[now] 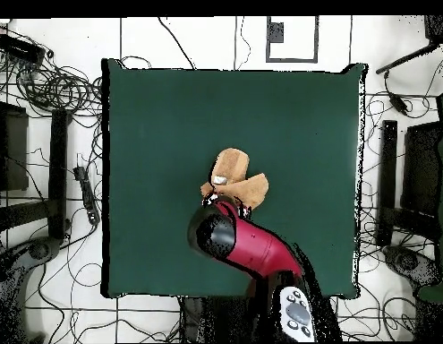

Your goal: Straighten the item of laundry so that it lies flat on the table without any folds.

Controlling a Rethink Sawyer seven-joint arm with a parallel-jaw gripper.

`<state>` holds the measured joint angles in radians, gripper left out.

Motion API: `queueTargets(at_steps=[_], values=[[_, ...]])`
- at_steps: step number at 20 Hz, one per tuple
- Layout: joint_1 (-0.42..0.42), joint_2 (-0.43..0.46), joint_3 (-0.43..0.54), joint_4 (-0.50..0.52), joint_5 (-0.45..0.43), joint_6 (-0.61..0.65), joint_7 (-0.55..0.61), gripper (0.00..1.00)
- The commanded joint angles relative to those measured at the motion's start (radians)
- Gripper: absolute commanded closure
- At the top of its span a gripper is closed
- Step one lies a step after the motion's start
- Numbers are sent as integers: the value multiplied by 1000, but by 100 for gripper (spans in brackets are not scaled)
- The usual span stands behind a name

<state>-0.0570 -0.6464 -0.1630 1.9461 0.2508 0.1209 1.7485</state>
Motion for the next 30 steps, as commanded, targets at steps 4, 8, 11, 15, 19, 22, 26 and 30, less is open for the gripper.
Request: queueTargets(at_steps=[4, 8, 11, 15, 19, 22, 26, 30], values=[[56, 49, 49, -119, 84, 123, 219, 0], [52, 75, 40, -179, 81, 166, 194, 0], [64, 91, 15, -220, 79, 210, 196, 0], [61, 103, 12, -216, 72, 202, 203, 0], [67, 106, 16, -163, 65, 146, 223, 0], [96, 95, 5, -111, 73, 110, 260, 0], [122, 93, -7, -65, 78, 73, 287, 0], [129, 98, -26, -64, 76, 87, 280, 0]])
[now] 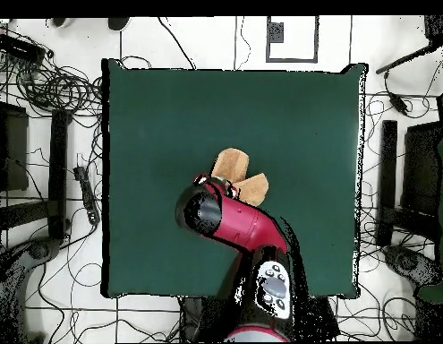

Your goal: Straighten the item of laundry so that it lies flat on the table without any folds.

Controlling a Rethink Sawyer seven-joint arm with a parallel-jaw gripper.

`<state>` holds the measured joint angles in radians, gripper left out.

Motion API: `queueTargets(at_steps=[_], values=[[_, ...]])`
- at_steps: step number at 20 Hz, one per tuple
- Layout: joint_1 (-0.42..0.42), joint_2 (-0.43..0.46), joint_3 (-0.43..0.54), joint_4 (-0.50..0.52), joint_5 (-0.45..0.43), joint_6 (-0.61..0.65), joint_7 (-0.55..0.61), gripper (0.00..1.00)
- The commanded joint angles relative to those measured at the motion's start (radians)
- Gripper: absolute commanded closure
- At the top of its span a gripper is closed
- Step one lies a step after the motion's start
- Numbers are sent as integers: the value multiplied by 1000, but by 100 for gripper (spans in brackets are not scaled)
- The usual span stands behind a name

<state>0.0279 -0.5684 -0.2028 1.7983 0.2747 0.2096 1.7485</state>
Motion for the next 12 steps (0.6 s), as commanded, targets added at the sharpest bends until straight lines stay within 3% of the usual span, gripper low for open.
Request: queueTargets(at_steps=[1, 12], values=[[46, 23, 10, 82, 52, 0, 277, 0], [38, 60, -23, 13, 34, 19, 227, 0]])
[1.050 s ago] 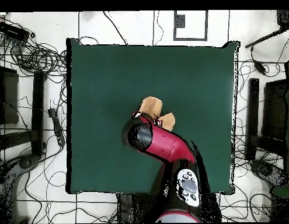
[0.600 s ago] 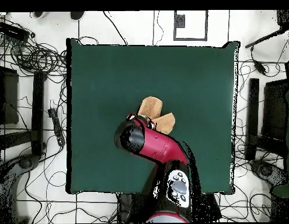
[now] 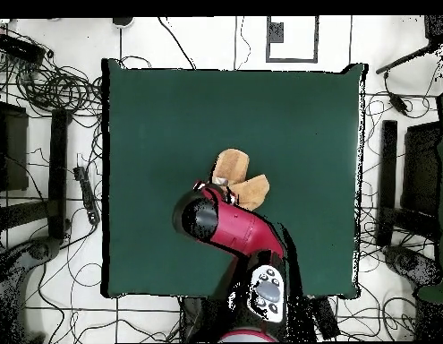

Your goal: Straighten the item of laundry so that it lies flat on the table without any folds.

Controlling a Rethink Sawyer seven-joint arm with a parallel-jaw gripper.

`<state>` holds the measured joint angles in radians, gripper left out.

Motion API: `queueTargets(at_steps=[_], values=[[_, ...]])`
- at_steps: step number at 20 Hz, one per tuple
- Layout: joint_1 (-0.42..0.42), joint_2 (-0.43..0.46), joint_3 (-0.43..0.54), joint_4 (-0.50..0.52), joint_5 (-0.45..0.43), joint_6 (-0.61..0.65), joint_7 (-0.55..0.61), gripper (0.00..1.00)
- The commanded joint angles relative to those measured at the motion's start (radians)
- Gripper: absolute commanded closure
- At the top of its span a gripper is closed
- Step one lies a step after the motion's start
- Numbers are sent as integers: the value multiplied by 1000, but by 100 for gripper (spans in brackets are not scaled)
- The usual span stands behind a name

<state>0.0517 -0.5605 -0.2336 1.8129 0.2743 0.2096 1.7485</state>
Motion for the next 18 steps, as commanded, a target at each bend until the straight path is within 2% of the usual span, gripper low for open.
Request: queueTargets(at_steps=[1, 5, 8, 12, 18], values=[[13, 53, 3, -6, 33, 23, 223, 0], [28, 67, -5, -8, 38, 16, 231, 0], [83, 61, -12, 41, 64, -5, 287, 0], [167, 36, -32, 89, 106, 29, 349, 0], [207, 36, -30, 101, 155, 35, 354, 0]])
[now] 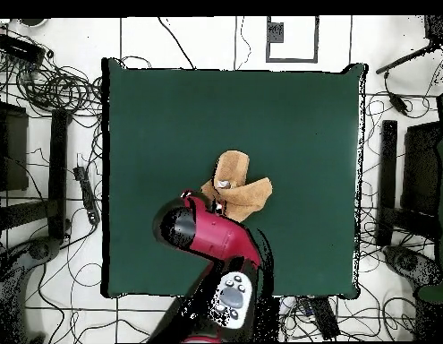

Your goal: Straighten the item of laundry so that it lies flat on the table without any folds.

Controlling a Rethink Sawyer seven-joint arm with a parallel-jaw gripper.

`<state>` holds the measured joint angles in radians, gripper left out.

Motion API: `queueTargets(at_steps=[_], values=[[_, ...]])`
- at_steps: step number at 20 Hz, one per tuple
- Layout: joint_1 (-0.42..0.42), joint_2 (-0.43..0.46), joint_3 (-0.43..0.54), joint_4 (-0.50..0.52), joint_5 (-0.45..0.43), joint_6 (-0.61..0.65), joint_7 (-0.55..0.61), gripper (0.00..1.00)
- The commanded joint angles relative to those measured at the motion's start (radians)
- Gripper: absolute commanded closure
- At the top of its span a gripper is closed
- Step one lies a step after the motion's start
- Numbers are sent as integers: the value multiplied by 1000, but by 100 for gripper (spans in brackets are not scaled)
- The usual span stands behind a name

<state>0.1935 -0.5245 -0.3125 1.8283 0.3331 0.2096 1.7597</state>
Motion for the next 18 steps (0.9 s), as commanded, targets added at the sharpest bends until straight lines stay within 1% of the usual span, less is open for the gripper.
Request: queueTargets(at_steps=[1, 4, 6, 10, 14, 18], values=[[63, -4, 57, 95, 101, 22, 338, 0], [73, -16, 50, 91, 103, 49, 324, 0], [57, -2, 59, 84, 96, 35, 308, 0], [-14, 29, 129, 102, 77, -51, 283, 0], [-71, 37, 188, 125, 56, -94, 264, 0], [-103, 41, 198, 126, 31, -110, 243, 0]])
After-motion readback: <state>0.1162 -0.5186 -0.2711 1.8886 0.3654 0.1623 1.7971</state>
